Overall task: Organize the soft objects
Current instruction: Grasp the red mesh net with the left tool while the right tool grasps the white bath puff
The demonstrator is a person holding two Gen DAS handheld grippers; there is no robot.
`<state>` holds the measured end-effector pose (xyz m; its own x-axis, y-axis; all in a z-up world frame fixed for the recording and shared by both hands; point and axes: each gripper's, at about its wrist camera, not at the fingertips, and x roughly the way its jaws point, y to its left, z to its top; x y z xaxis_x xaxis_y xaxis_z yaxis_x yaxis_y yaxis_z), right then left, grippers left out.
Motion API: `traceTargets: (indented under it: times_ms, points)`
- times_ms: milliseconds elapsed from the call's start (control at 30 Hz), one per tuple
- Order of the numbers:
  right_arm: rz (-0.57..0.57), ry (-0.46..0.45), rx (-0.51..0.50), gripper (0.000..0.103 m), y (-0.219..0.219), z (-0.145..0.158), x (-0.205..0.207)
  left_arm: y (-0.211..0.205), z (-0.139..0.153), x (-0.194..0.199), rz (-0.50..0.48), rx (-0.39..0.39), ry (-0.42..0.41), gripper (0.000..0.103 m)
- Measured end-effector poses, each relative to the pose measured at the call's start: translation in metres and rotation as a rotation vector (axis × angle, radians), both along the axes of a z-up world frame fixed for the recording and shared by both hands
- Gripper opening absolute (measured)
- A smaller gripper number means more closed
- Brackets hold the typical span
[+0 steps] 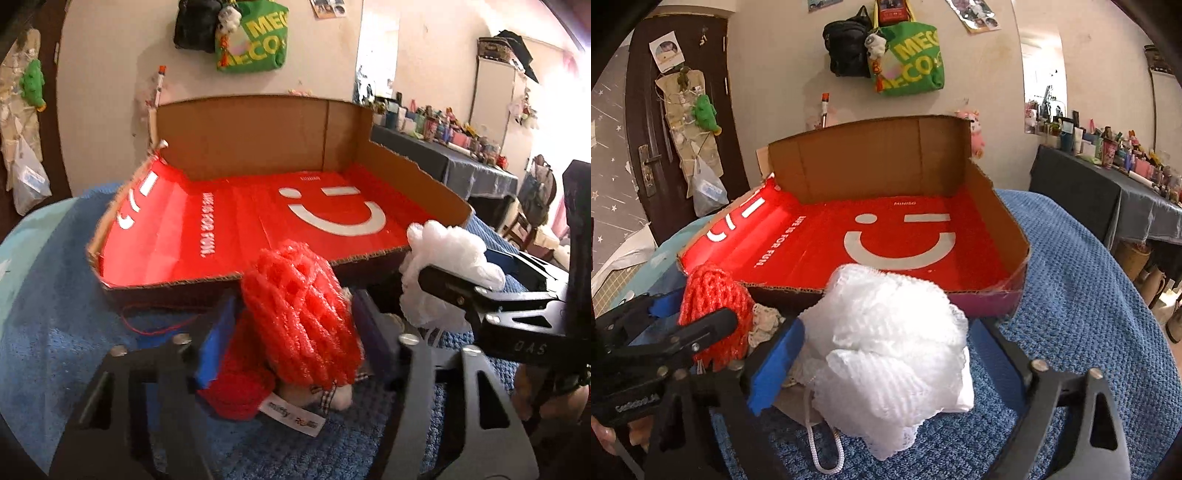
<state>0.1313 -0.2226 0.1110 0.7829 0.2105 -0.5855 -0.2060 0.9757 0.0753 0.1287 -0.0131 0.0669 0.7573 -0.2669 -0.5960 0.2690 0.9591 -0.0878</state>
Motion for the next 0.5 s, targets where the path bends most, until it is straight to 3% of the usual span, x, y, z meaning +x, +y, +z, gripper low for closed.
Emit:
traceTargets:
  times_ms: [167, 500]
  points:
    - [0.034, 0.023, 0.059, 0.058, -0.005, -0.002, 0.002, 0.001, 0.001, 0.001, -0.019, -0.023, 0.006, 0.045]
    - [0.045, -0.104, 0.033, 0.051, -0.001, 0.029, -0.025, 0.01, 0.032, -0.02, -0.022, -0.027, -0.096, 0.044]
